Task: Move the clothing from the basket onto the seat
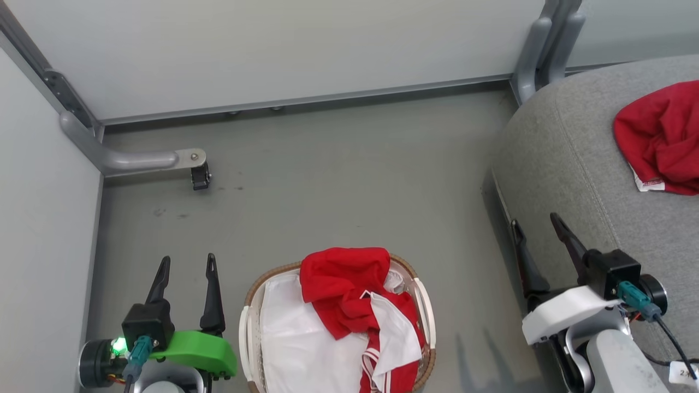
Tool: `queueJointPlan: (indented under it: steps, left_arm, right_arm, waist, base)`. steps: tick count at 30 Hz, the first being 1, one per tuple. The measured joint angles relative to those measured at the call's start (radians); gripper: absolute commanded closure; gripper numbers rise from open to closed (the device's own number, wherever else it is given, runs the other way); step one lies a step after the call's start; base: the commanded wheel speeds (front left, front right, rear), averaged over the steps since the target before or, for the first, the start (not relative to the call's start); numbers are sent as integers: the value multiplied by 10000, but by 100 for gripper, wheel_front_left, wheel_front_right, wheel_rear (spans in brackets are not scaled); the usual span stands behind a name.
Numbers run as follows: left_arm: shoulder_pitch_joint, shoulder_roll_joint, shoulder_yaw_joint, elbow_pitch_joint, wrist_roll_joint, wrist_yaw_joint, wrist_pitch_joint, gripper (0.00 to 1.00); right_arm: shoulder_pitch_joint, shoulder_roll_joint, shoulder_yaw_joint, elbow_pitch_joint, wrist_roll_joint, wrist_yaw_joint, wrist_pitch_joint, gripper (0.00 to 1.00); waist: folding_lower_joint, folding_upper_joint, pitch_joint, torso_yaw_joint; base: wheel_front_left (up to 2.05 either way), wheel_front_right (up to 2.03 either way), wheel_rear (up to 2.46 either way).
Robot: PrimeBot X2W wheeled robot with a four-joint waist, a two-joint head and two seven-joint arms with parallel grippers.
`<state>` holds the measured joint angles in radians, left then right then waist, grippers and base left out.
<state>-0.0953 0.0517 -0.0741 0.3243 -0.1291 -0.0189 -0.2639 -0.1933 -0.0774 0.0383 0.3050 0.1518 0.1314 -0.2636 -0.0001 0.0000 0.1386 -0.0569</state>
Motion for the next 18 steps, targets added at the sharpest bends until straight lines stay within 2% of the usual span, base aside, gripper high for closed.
queueJointPlan:
  steps: [18]
  left_arm:
    - [791, -13, -253, -566, -84, 98, 0, 0]
  right_arm:
    - [852, 228, -144, -245, 167, 0, 0, 0]
  waist:
    - [0, 0, -578, -90]
  base:
    - [0, 0, 0]
